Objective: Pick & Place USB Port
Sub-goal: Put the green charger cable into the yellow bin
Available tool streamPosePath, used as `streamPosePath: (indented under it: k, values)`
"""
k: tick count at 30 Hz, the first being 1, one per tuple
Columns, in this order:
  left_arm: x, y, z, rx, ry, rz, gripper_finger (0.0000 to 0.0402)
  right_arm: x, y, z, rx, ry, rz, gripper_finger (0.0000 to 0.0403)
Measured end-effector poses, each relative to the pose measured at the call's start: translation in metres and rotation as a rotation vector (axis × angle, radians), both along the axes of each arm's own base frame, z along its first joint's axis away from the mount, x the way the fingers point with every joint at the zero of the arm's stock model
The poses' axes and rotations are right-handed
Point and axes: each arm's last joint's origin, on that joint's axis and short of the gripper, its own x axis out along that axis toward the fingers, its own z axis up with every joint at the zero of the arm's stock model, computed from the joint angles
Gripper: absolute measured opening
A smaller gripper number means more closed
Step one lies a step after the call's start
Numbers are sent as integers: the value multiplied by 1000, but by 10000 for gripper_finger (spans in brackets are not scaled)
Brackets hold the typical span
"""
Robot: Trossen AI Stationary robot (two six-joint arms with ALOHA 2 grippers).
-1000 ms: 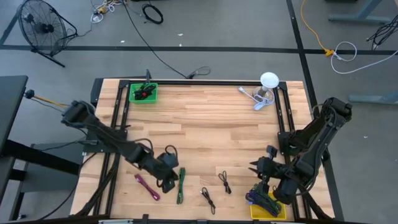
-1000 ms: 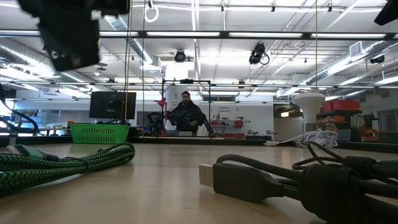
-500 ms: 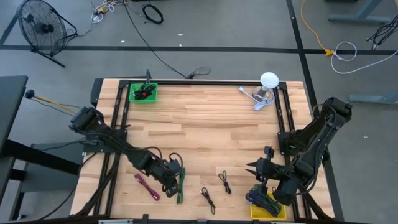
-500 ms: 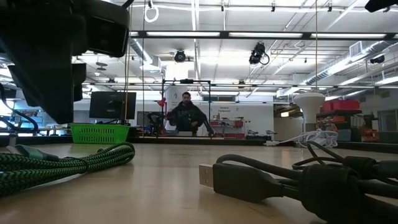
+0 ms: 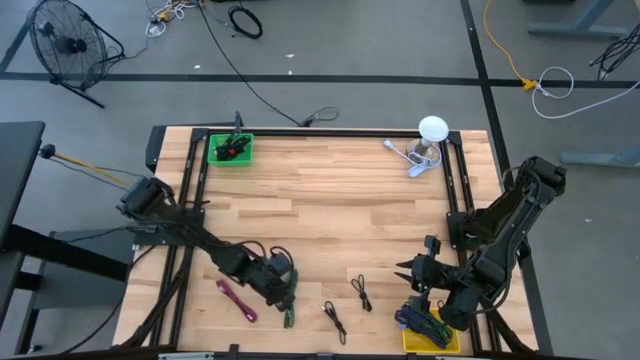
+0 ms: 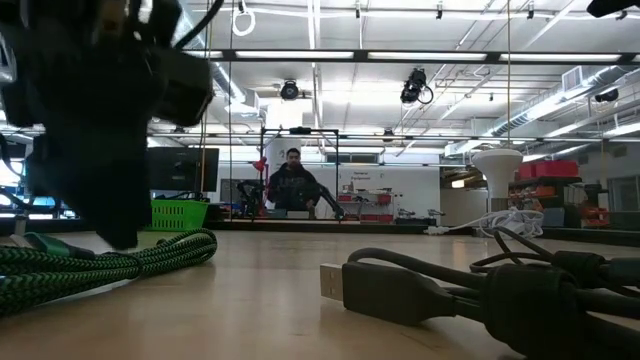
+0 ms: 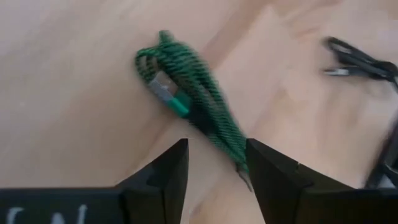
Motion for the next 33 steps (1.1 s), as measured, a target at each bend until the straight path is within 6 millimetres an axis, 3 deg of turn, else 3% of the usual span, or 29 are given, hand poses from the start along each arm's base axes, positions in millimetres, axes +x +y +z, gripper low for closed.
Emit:
streamPosePath:
  k: [19,23,27,33]
  values:
    - [8,0,-16,101,-48,50,162,0,1,0,6,-4,1,94]
    - [7,1,-20,112,-25,35,116,0,1,0,6,-4,1,94]
    - [8,2,-21,145,-31,5,27,0,1,0,6,-4,1,94]
    - [7,4,-18,241,-61,-23,9,0,1,0,8,-6,1,94]
